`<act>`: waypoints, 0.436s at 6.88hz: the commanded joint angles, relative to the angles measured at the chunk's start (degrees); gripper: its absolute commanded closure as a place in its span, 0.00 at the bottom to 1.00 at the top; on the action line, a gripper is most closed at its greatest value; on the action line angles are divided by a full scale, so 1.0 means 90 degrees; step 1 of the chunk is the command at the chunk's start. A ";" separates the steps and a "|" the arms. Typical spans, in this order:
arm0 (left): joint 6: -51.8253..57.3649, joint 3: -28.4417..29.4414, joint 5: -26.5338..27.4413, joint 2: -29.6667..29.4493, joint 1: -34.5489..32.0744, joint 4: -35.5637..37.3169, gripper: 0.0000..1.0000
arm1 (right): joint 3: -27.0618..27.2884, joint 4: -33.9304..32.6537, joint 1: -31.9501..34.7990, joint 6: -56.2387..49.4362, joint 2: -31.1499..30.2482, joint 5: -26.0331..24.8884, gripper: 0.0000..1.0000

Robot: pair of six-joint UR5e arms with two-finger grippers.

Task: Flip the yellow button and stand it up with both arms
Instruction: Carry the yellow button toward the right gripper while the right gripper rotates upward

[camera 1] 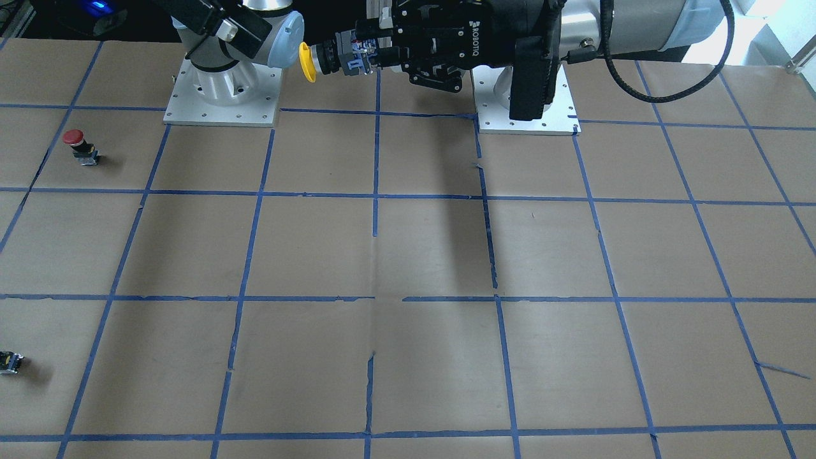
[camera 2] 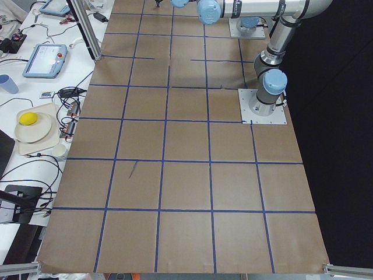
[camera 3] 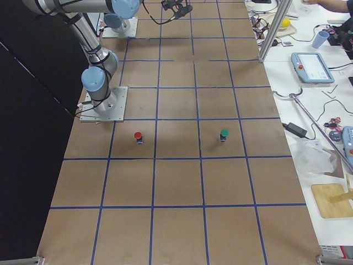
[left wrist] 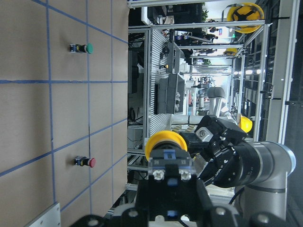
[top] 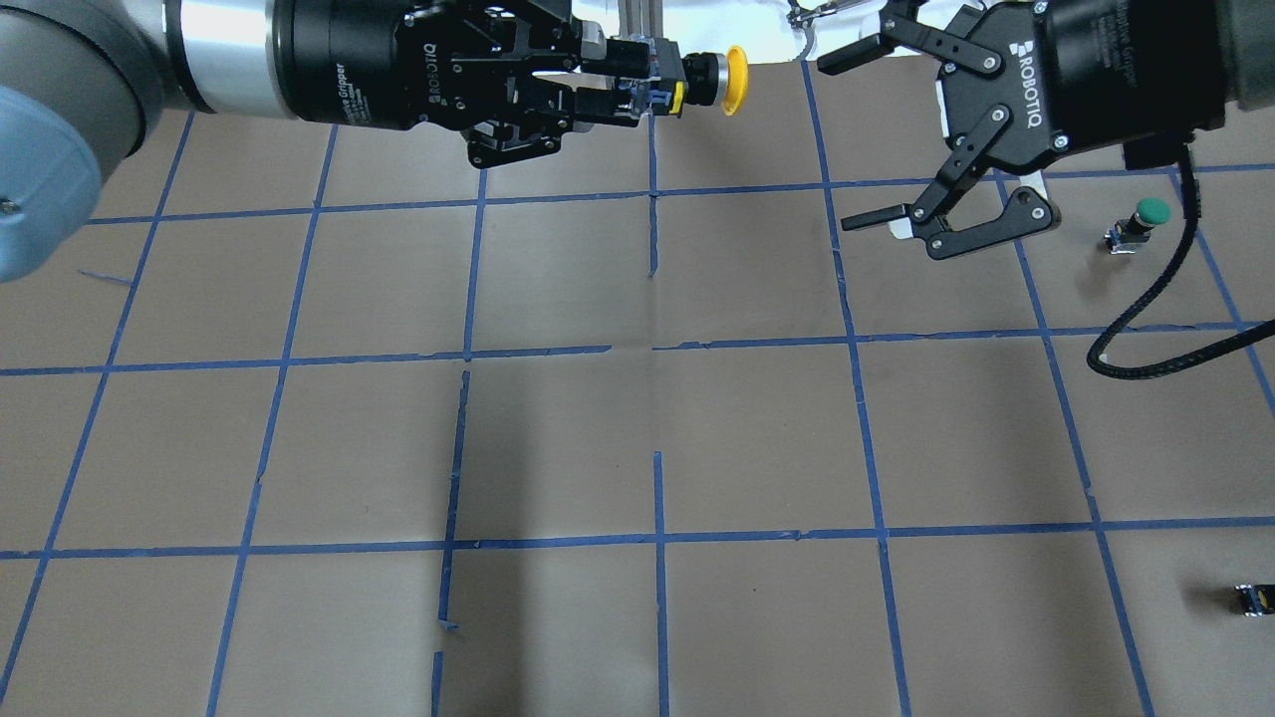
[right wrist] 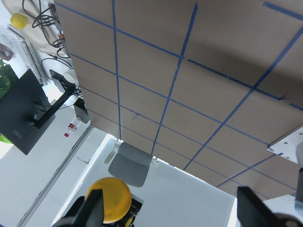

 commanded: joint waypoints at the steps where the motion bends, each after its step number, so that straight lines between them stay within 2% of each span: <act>1: -0.0070 -0.0006 -0.0165 0.0001 -0.0047 0.0008 0.98 | 0.0009 -0.1022 0.0000 0.0932 0.0064 0.0585 0.00; 3: -0.0177 0.0013 -0.0165 -0.0008 -0.0047 0.0056 0.98 | 0.0097 -0.1263 0.0029 0.1172 0.0113 0.0547 0.00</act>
